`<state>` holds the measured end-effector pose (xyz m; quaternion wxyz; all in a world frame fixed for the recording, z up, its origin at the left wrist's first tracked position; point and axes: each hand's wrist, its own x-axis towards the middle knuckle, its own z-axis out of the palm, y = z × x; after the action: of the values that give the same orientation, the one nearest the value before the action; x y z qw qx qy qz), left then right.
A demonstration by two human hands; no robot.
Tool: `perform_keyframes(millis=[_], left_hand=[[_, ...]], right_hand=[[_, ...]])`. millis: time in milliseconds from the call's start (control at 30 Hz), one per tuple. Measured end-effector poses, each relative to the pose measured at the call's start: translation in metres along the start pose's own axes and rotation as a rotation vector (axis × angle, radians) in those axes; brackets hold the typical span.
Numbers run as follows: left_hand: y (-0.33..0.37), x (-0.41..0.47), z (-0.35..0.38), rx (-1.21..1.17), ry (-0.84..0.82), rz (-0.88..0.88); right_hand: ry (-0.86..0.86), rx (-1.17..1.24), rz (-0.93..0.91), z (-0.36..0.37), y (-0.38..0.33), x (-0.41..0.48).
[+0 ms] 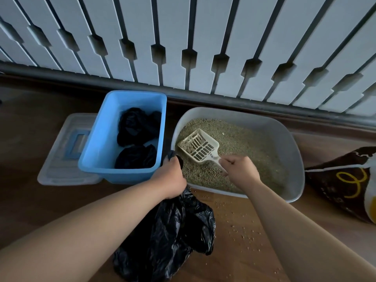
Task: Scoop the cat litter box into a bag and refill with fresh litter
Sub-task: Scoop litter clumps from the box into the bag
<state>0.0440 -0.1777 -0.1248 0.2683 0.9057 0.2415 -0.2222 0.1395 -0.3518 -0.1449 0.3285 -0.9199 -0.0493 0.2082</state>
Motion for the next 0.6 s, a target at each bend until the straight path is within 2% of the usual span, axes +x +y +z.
perform_keyframes(millis=[200, 300, 600], left_hand=[[0.016, -0.002, -0.003, -0.025, 0.072, 0.086], [0.023, 0.001, -0.001, -0.054, 0.057, 0.128], [0.027, 0.003, -0.001, -0.095, 0.046, 0.133]], right_hand=[[0.053, 0.033, 0.079, -0.029, 0.012, -0.012], [0.093, 0.001, 0.153, -0.048, 0.014, -0.014], [0.086, -0.045, 0.305, -0.079, 0.010, 0.017]])
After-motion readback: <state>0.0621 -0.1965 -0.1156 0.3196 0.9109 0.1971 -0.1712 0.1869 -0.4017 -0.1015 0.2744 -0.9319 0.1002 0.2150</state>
